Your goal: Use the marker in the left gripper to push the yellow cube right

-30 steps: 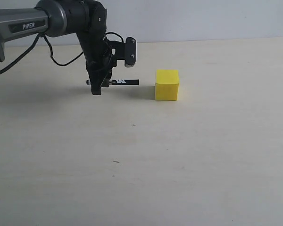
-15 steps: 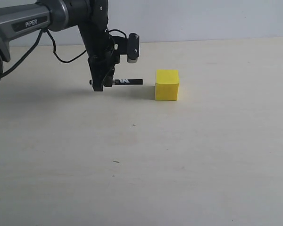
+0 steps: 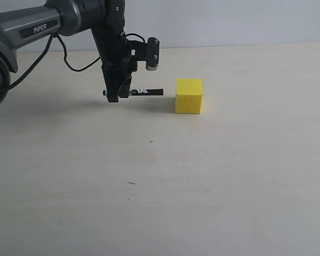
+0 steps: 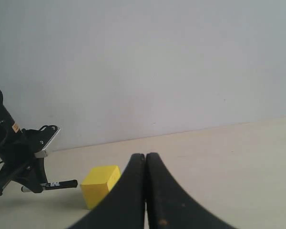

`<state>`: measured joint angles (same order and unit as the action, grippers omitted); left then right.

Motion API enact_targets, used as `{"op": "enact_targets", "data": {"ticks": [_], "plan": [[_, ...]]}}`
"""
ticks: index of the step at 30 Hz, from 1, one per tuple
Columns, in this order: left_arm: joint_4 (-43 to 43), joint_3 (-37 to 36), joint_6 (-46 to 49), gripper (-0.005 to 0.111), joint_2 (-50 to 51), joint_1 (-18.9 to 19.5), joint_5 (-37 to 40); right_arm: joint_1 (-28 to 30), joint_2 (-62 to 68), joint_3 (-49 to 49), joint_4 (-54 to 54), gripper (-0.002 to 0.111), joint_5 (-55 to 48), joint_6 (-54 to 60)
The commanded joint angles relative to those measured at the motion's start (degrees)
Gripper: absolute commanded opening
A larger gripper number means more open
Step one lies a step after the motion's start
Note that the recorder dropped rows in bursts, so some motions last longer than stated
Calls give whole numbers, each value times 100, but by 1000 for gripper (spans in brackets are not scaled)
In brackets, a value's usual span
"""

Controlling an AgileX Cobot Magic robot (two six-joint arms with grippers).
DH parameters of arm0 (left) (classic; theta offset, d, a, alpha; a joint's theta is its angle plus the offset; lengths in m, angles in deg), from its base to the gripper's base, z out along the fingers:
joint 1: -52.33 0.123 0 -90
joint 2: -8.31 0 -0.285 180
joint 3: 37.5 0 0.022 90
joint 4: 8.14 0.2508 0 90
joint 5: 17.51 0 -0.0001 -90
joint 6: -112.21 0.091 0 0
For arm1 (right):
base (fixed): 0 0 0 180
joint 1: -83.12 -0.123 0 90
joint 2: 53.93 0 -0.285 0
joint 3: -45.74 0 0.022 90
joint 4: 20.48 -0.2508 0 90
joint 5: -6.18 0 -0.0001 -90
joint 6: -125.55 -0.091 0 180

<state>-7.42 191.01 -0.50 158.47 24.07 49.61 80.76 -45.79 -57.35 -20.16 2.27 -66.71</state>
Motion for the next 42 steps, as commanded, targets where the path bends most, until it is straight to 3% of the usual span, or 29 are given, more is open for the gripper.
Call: {"op": "enact_targets", "data": {"ticks": [1,6,20,29,36,42], "plan": [[-72,34,-27,0,16,28,70,37,-36,31,5,0,10,19],[-134,34,-27,0,28,15,49,37,-36,31,5,0,10,19],[-214,34,-93,0,28,-531,-282,37,-36,31,5,0,10,19],[-214,34,-226,0,28,-260,9,37,-36,31,5,0,10,19],[-200,34,-979,0,28,-108,-70,37,-36,31,5,0,10,19],[-200,34,-1222,0,28,-389,-571,37,-36,31,5,0,10,19]]}}
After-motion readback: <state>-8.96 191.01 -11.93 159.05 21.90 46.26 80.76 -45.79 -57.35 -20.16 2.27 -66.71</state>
